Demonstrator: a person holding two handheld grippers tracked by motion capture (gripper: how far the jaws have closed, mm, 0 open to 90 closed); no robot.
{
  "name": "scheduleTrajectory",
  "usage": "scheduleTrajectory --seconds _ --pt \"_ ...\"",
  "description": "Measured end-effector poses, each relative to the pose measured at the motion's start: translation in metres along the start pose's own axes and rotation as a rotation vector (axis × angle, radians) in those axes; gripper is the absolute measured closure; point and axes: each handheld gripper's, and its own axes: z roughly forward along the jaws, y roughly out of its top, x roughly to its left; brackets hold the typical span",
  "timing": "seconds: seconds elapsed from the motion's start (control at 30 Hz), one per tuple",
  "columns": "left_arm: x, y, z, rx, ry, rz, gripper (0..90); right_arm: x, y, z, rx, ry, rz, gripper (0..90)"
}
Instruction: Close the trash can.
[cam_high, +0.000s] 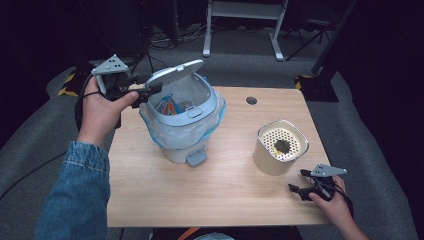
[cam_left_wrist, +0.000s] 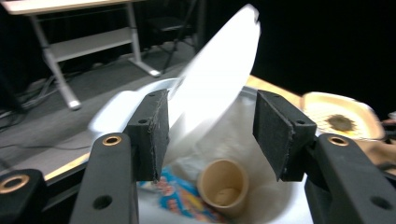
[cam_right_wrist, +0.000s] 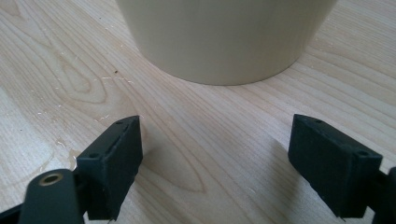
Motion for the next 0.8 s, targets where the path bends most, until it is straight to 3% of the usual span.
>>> scheduleTrajectory --seconds 0.23,0.43,0.53,0.63,0.8 --pt "-0.018 -0.001 0.012 0.030 -0.094 -0.004 49.9 0.000 0.000 0.000 0.000 0.000 0.000 18.0" --pt "-0.025 -0.005 0.030 0.101 -0.115 0.011 50.2 0.000 0.000 0.000 0.000 0.000 0.000 18.0" --pt "-0.029 -0.007 0.042 0.122 -0.151 -0.001 51.9 0.000 0.000 0.000 0.000 0.001 0.000 18.0" --pt "-0.030 -0.008 0.046 0.128 -0.160 -0.007 55.1 0.000 0.000 0.000 0.000 0.001 -0.001 18.0" --pt "-0.031 -0.010 0.054 0.158 -0.138 -0.010 61.9 0.000 0.000 0.000 0.000 0.001 -0.001 18.0"
